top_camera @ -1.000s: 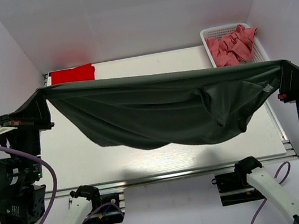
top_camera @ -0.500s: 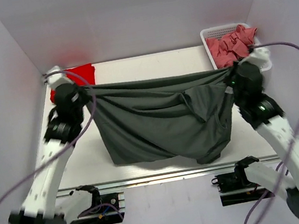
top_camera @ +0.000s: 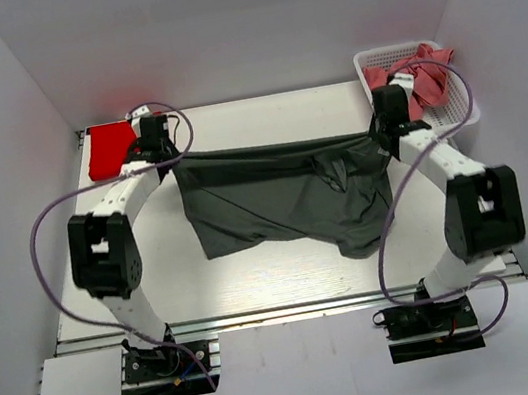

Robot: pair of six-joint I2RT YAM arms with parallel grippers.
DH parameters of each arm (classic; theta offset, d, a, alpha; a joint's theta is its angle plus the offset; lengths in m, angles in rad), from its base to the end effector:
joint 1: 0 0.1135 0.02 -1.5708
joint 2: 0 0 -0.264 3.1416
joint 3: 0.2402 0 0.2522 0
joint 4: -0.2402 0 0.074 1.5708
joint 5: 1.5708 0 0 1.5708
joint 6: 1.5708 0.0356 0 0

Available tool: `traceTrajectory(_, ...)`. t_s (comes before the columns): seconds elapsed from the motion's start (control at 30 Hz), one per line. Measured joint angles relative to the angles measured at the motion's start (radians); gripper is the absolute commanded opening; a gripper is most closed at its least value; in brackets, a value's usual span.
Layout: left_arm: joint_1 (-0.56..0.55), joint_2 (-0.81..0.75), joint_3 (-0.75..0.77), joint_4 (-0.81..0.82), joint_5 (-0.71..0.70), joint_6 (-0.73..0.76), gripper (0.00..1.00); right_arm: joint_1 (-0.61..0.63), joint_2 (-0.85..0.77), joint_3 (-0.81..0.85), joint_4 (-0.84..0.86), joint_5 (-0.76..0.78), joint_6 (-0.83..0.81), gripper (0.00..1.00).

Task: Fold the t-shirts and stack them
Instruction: Flatten out the tshirt

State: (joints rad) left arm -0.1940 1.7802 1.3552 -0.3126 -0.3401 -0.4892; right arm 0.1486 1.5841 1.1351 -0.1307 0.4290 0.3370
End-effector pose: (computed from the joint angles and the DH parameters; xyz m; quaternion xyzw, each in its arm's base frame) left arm 0.3971 -0.0659 0.2531 -0.2003 0.8814 0.0122 0.4276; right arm 0.3575 0.0385 0.2669 0.1816 0.8462 -0.0701 0.4960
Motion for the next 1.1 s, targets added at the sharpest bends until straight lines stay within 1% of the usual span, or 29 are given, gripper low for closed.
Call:
traceTrajectory(0.07,0.014,0.077,0.06,0.02,0.031,0.011,0.0,-0.014,0.096,0.08,0.018,-0.043,-0.024,0.0)
traceTrajectory(0.13,0.027,0.157,0.126,0.037,0.065,0.026,0.0,-0.021,0.152,0.132,0.027,-0.068,-0.04,0.0)
traceTrajectory(0.27,0.045,0.295,0.252,0.051,0.123,0.047,0.0,-0.032,0.285,0.284,0.025,-0.124,-0.082,0.0)
traceTrajectory(0.3,0.049,0.328,0.286,0.053,0.137,0.051,0.0,-0.034,0.317,0.323,0.026,-0.135,-0.091,0.03)
traceTrajectory(0.33,0.052,0.361,0.322,0.051,0.155,0.056,0.06,-0.035,0.352,0.37,0.011,-0.144,-0.105,0.08)
traceTrajectory(0.37,0.055,0.388,0.353,0.044,0.171,0.06,0.33,-0.035,0.383,0.414,-0.004,-0.151,-0.113,0.23)
traceTrajectory(0.4,0.056,0.412,0.388,0.036,0.19,0.074,0.44,-0.035,0.411,0.457,-0.023,-0.155,-0.119,0.3)
traceTrajectory(0.43,0.061,0.434,0.422,0.029,0.212,0.08,0.59,-0.035,0.437,0.497,-0.04,-0.159,-0.13,0.37)
traceTrajectory(0.47,0.062,0.452,0.45,0.026,0.232,0.089,0.92,-0.035,0.455,0.528,-0.063,-0.167,-0.141,0.45)
traceTrajectory(0.5,0.063,0.466,0.472,0.029,0.255,0.101,1.0,-0.035,0.468,0.55,-0.078,-0.172,-0.149,0.59)
traceTrajectory(0.57,0.066,0.472,0.484,0.03,0.302,0.106,1.0,-0.035,0.471,0.566,-0.111,-0.187,-0.16,0.67)
traceTrajectory(0.6,0.067,0.47,0.484,0.029,0.328,0.114,1.0,-0.035,0.468,0.569,-0.126,-0.195,-0.167,0.75)
traceTrajectory(0.73,0.068,0.452,0.476,0.036,0.414,0.148,1.0,-0.034,0.455,0.568,-0.183,-0.244,-0.177,0.9)
traceTrajectory(0.83,0.061,0.385,0.414,0.029,0.457,0.168,1.0,-0.029,0.396,0.519,-0.203,-0.291,-0.17,0.9)
traceTrajectory(0.93,0.051,0.245,0.293,0.011,0.505,0.184,1.0,-0.019,0.259,0.399,-0.22,-0.332,-0.142,0.9)
traceTrajectory(1.1,0.026,-0.092,-0.05,0.042,0.52,0.174,1.0,0.017,-0.013,0.134,-0.207,-0.35,-0.083,0.9)
